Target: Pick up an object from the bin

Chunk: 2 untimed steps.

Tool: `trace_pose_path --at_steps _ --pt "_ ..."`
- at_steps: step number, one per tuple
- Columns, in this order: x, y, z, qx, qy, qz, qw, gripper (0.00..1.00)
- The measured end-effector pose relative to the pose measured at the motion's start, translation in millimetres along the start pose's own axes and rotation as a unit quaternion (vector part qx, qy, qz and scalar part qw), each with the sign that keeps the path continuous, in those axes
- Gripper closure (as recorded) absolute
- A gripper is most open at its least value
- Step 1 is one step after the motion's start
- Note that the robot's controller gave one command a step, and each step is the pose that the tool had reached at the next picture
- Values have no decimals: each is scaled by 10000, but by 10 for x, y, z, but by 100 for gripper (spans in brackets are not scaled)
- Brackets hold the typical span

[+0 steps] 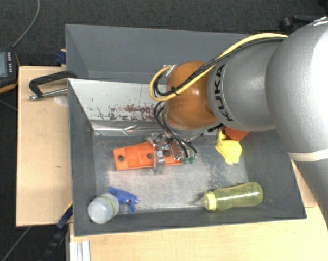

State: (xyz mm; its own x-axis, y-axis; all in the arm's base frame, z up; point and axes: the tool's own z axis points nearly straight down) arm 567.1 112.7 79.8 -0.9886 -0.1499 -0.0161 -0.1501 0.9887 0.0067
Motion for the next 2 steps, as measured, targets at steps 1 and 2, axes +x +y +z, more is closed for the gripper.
trace_pose_path --at_steps 1,2 --pt "-4 1 -35 -1 -8 1 10000 100" --pt "3 3 -86 -2 5 1 10000 100"
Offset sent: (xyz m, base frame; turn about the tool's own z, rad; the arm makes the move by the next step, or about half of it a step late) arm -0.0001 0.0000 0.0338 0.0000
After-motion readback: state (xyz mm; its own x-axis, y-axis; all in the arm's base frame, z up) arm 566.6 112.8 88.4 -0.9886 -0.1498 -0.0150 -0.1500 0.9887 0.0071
